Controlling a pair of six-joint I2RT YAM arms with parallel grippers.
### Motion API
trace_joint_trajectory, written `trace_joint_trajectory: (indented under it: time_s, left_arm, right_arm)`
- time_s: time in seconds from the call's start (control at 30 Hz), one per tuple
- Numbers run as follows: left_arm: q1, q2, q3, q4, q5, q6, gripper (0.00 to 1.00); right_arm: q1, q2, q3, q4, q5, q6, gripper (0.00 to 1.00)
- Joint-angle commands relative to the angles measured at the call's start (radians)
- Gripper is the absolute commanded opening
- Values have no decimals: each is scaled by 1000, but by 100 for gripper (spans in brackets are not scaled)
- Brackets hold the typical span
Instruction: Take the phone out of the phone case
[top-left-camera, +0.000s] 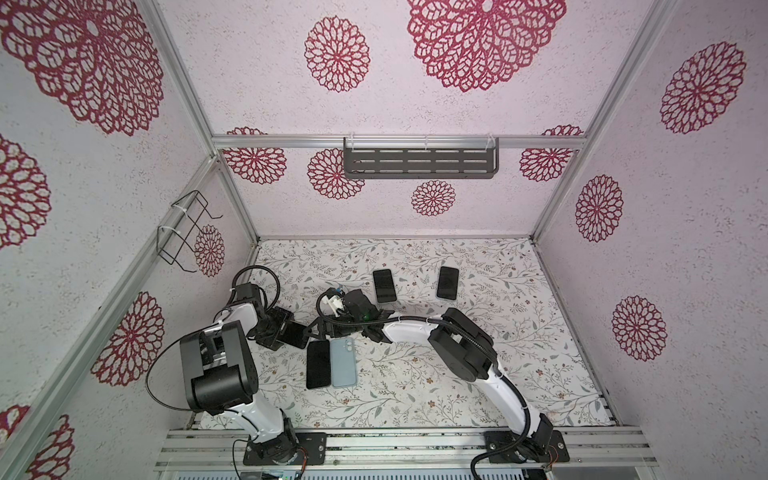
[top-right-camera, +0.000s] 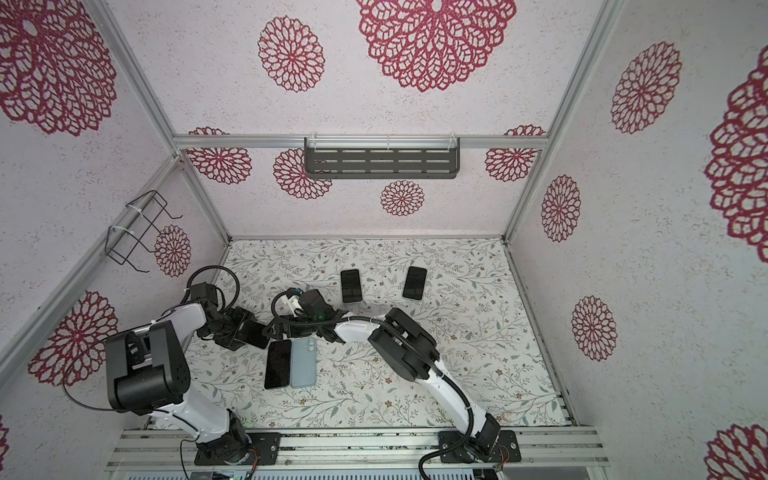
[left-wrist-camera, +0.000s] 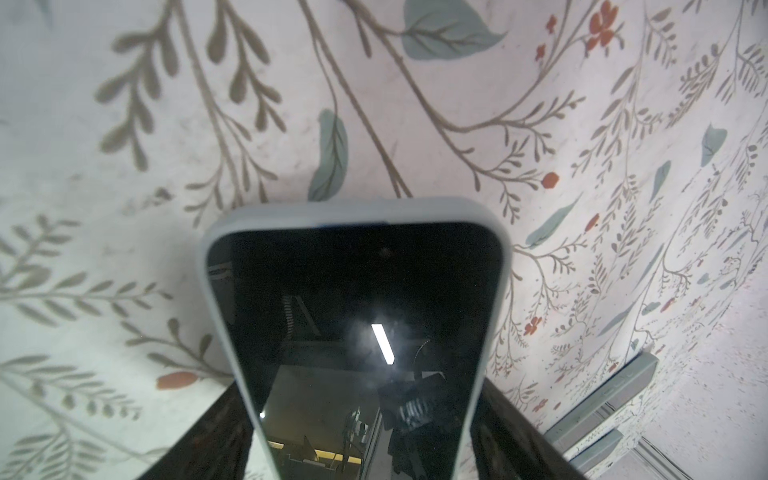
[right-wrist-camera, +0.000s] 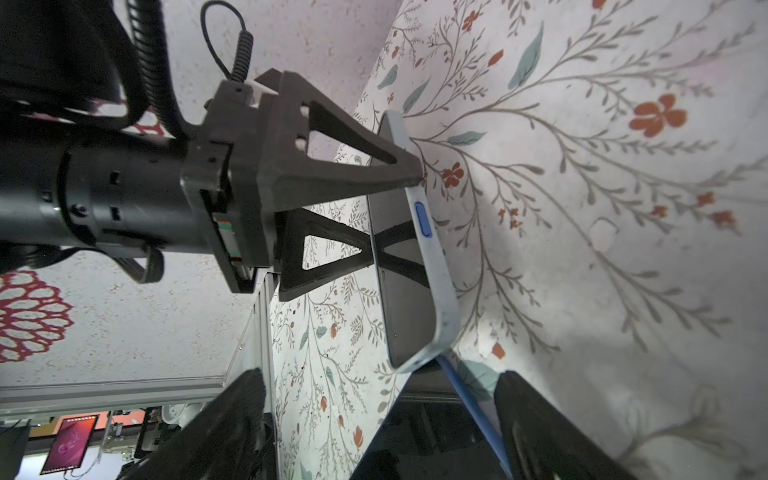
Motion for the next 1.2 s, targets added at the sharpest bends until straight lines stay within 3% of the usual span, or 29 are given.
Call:
trace_joint_trajectory:
  time_s: [0.0,0.2,0.63,0.8,1.0,1.17]
  left_arm:
    - [0,-25,-7,39,72,19,61]
    - [-1,-35,-4,56,116,23,60]
    - [-61,-126,-10,69,146,13,60]
    - [-128,-200,-3,86,151,22,70]
    - [-224,-341,15,158,129,18,97]
    - [-357,-449,61,274,63,50,97]
  right_arm:
    - [-3,16,72,-15,6,-15,85]
    - [-3,67,151,-45,10,-13,70]
    - [-6,54,189,-79,50,-19,18]
    - [-23,-78,32,-41,81,-30,0]
    - [-86,-356,-286,32,123,-42,0]
    - [-190,-655,-555,7,161,-77,0]
